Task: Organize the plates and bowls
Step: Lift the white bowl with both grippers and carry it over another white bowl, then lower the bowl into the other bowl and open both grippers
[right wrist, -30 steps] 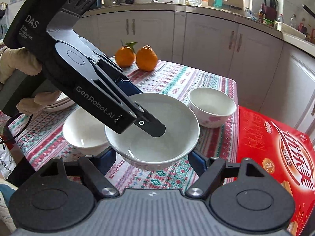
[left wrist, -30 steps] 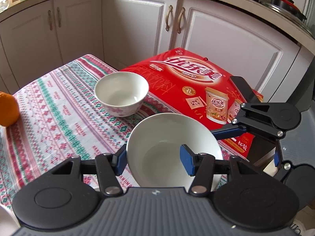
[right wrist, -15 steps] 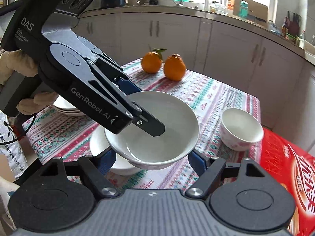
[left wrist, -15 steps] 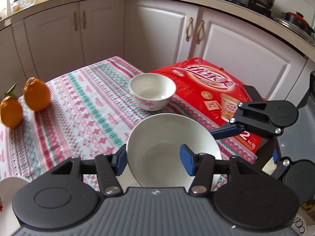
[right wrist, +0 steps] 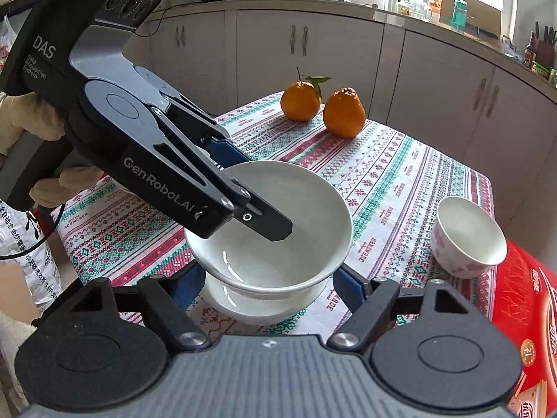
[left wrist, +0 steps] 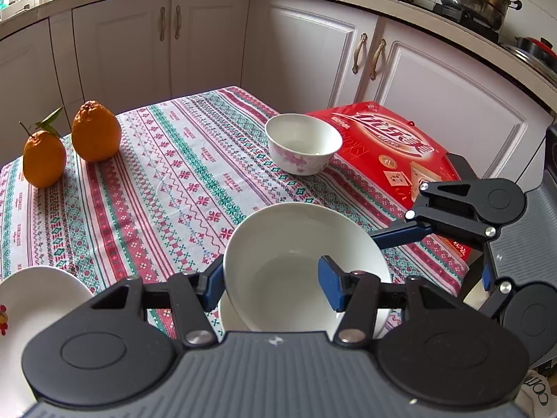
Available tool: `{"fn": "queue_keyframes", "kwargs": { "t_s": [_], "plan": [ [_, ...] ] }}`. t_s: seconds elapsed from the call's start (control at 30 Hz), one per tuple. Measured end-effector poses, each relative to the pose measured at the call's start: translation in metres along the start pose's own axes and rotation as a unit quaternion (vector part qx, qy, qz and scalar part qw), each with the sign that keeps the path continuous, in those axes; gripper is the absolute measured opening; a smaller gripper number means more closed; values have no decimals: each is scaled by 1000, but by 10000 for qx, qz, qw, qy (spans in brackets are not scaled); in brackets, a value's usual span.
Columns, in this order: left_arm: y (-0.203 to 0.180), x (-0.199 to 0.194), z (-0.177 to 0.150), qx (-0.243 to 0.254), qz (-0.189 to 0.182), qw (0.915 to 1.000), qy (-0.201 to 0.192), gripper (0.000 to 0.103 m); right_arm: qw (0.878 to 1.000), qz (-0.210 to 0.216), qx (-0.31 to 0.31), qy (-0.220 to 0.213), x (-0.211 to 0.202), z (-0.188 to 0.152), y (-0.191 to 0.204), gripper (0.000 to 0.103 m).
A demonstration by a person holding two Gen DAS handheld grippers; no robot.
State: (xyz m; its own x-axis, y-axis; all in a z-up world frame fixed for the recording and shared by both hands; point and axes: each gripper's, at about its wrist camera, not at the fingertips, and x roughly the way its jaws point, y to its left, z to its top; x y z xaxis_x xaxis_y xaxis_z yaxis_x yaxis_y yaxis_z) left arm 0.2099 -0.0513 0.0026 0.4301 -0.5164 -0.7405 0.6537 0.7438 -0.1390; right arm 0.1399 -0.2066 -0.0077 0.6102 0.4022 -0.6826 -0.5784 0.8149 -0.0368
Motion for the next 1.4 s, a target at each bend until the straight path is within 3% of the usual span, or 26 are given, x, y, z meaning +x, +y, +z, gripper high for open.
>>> {"fn": "queue_keyframes", "kwargs": {
  "t_s": [1.13, 1.33, 1.4],
  "plan": [
    [7, 13, -14, -54, -88, 9999, 49, 56, 9998, 4, 18, 212, 14, -7, 3, 84],
    [7, 12, -14, -57, -119, 9999, 48, 63, 9998, -2, 21, 214, 14, -7, 3, 85],
    [8, 11, -13, -37, 0, 10000, -6, 71, 9998, -82, -36, 162, 12, -8, 3, 94]
  ]
}}
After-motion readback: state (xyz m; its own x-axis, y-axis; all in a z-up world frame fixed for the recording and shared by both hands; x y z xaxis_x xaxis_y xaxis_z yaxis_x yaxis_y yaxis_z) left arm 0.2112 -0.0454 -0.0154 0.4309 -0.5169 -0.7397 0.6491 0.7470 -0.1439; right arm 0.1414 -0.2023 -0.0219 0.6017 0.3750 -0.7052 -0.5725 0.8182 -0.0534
